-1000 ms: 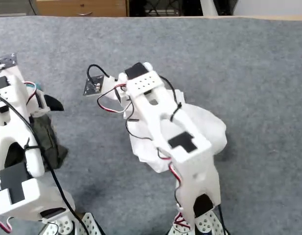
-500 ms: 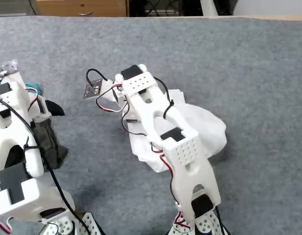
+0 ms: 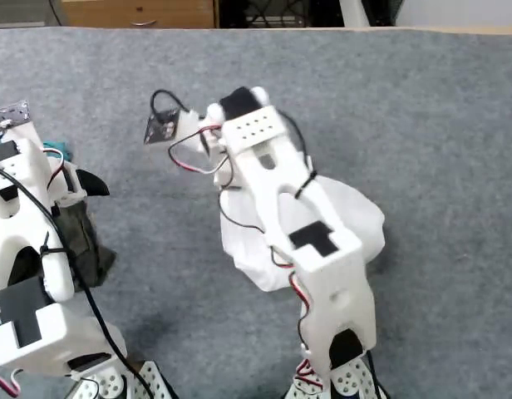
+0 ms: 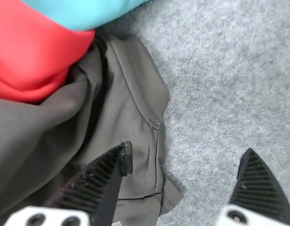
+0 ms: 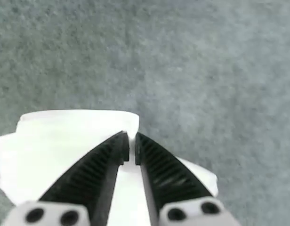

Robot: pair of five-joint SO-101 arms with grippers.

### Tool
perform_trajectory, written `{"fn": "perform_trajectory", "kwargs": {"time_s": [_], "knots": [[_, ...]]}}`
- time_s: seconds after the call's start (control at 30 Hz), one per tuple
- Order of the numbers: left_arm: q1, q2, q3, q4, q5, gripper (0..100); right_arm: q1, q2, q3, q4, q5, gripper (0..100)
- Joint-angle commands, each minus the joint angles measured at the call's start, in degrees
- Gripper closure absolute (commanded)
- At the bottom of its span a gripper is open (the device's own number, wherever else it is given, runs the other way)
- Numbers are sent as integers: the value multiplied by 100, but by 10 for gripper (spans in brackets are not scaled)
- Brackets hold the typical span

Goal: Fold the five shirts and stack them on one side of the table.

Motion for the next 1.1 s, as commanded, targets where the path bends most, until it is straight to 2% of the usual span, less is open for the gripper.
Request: {"fn": "perform_trajectory", "kwargs": {"time_s": [0.0,0.1,0.23,0.37,0.47,0.57,0.67,0.87,0.93,1.07], "knots": [[-57,-35,-13,-26,-62,646,88,-760,-347,44,35,980],[-57,-35,-4,-26,-62,646,44,-848,-303,-202,9,979],[-57,-35,-4,-26,-62,646,-105,-576,-48,-1081,-624,930],[-66,-35,-4,-18,-62,646,-123,-233,-75,-1556,-1292,750],[-66,-35,4,-18,-62,646,-105,-189,-242,-1424,-1160,596],[-66,-35,31,-26,-62,646,-88,-189,-242,-1336,-949,527],[-66,-35,40,-26,-62,646,-44,-180,-180,-1187,-642,592],[-57,-35,48,-26,-62,646,26,13,391,-1407,26,907],[-57,-35,48,-26,-62,646,26,215,382,-1530,44,917],[-57,-35,48,-26,-62,646,26,585,277,-1565,53,832]]}}
